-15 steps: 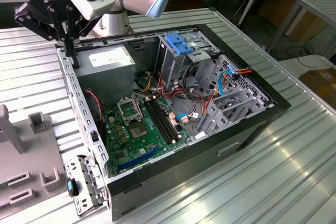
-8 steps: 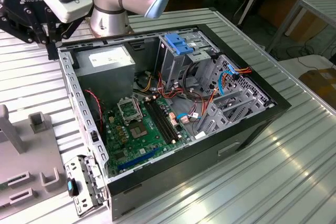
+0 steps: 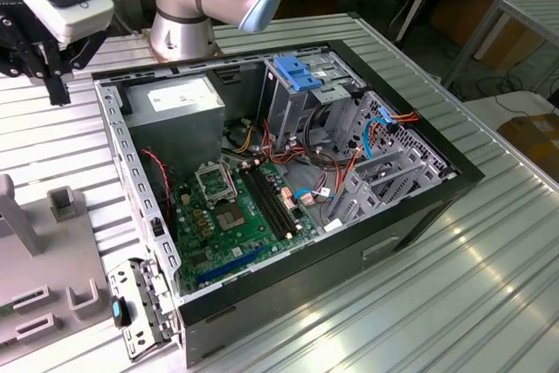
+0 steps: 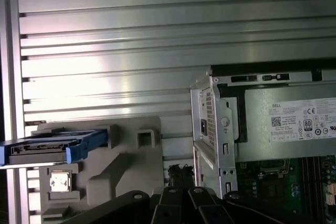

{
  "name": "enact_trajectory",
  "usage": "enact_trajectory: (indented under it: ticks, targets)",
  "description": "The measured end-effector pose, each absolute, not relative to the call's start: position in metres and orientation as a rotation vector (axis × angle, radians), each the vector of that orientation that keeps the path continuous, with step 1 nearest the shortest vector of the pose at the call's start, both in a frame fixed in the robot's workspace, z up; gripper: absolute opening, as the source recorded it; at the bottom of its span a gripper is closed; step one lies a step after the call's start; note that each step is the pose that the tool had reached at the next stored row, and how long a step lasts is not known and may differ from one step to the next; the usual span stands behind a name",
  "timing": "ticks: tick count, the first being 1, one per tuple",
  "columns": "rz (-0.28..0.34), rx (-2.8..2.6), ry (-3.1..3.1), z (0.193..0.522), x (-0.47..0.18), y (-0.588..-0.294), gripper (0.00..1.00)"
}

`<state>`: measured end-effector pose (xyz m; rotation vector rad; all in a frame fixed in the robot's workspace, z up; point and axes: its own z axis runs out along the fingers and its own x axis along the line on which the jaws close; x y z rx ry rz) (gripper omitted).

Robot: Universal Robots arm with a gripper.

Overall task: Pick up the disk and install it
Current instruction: 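Reach for the disk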

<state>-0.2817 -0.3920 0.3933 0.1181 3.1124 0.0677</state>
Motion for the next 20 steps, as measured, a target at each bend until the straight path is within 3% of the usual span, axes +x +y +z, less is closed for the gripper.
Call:
enact_trajectory:
  ticks: [20]
  targets:
    - [0.068,0.118,3.113,0.393,-0.37,-0.379,0.11]
